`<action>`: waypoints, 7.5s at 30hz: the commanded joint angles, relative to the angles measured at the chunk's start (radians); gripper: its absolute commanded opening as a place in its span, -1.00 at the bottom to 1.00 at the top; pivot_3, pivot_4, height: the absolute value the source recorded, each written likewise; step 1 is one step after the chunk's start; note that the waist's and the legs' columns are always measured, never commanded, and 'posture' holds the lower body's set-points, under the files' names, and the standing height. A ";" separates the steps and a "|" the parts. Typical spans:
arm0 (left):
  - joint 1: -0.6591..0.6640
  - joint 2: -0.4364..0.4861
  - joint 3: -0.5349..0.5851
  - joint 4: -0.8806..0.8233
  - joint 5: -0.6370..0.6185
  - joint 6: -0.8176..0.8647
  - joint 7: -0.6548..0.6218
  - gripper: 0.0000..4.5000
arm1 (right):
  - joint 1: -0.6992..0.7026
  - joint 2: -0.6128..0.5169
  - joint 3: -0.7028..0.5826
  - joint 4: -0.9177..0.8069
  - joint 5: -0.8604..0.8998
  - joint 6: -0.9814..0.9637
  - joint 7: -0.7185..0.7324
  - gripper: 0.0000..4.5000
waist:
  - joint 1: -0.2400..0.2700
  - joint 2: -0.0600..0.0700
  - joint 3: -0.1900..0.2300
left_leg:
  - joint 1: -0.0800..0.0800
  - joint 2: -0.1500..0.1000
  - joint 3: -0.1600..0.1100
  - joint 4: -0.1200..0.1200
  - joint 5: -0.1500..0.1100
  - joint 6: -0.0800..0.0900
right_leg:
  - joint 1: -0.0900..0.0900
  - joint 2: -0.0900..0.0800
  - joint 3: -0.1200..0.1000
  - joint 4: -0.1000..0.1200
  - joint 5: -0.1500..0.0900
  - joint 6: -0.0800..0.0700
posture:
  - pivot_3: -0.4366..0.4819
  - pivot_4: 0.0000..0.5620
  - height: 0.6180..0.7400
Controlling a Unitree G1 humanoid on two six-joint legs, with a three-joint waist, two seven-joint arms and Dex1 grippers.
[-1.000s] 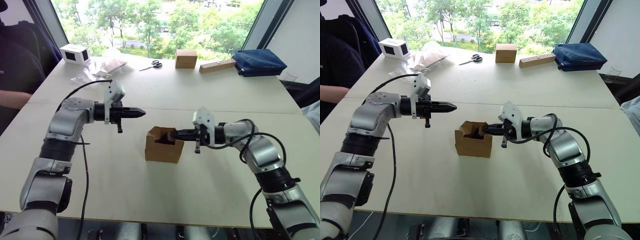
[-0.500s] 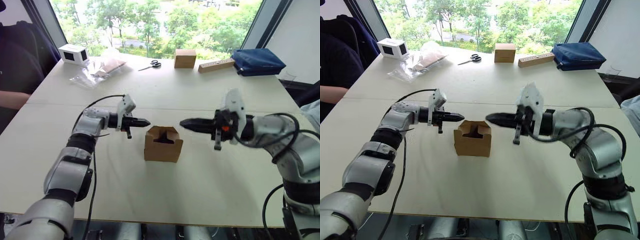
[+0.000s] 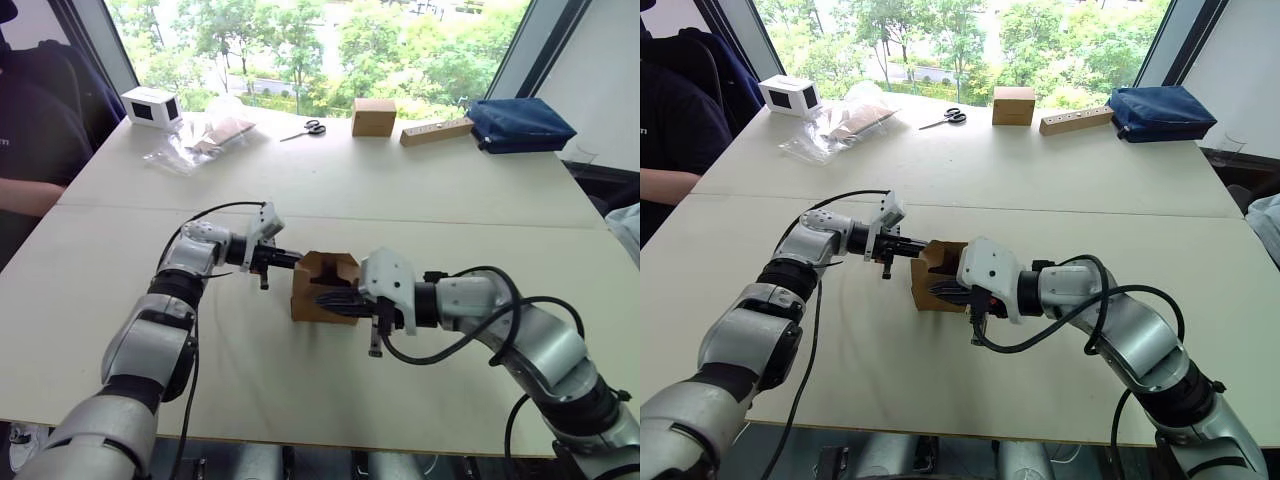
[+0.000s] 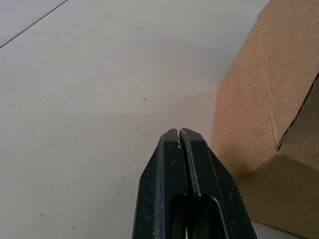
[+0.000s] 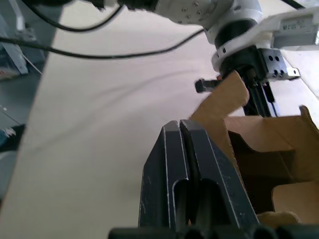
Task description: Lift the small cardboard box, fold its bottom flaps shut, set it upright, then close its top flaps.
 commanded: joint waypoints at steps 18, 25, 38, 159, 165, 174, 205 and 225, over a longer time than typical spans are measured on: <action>0.050 -0.004 0.022 -0.160 -0.022 0.063 -0.036 -1.00 | -0.033 0.060 0.029 0.162 -0.110 -0.137 0.057 -1.00 | 0.000 0.000 0.000 | 0.000 0.000 0.000 0.000 0.000 0.000 | 0.000 0.000 0.000 0.000 0.000 0.000 | -0.05 -0.47 1.00; 0.070 0.000 0.020 -0.176 -0.018 0.068 -0.031 -1.00 | -0.027 0.091 0.031 0.202 -0.116 -0.135 0.060 -1.00 | -0.001 0.000 0.000 | 0.000 0.000 0.000 0.000 0.000 0.000 | 0.000 0.000 0.000 0.000 0.000 0.000 | -0.05 -0.47 1.00; 0.066 0.012 0.031 -0.172 -0.018 0.068 -0.005 -1.00 | -0.034 0.119 0.036 0.235 -0.132 -0.131 0.067 -1.00 | -0.001 0.000 0.000 | 0.000 0.000 0.000 0.000 0.000 0.000 | 0.000 0.000 0.000 0.000 0.000 0.000 | -0.05 -0.47 1.00; 0.439 0.107 0.114 -0.992 -0.424 0.622 0.415 -1.00 | -0.027 0.033 0.036 0.198 -0.270 -0.233 0.101 -1.00 | -0.020 0.001 0.000 | 0.005 0.002 -0.002 -0.002 0.001 -0.001 | 0.004 -0.001 0.000 0.000 0.000 0.000 | -0.05 -0.47 1.00; 0.443 0.103 0.111 -0.988 -0.424 0.622 0.416 -1.00 | -0.038 0.041 0.028 0.231 -0.317 -0.276 0.082 -1.00 | -0.020 0.001 0.000 | 0.005 0.002 -0.002 -0.002 0.001 -0.001 | 0.004 -0.001 0.000 0.000 0.000 0.000 | -0.05 -0.47 1.00; 0.436 0.099 0.115 -0.943 -0.415 0.606 0.411 -1.00 | 0.006 0.046 0.003 0.072 -0.163 -0.163 0.138 -1.00 | -0.019 0.001 0.000 | 0.006 0.002 -0.003 -0.002 0.000 -0.001 | 0.005 -0.001 0.000 -0.001 0.000 0.000 | -0.05 -0.47 1.00; 0.463 0.088 0.119 -0.908 -0.443 0.614 0.390 -1.00 | -0.033 0.061 0.078 0.245 -0.398 -0.311 0.092 -1.00 | -0.021 0.001 0.000 | 0.014 0.002 -0.002 -0.003 0.000 -0.001 | 0.012 -0.001 0.000 -0.001 -0.001 -0.001 | -0.05 -0.47 1.00; 0.437 0.065 0.149 -0.985 -0.480 0.718 0.470 -1.00 | -0.075 0.080 0.113 0.289 -0.492 -0.306 0.087 -1.00 | -0.021 0.001 0.000 | 0.014 0.002 -0.002 -0.003 0.000 -0.001 | 0.012 -0.001 0.001 -0.001 -0.001 -0.001 | -0.05 -0.47 1.00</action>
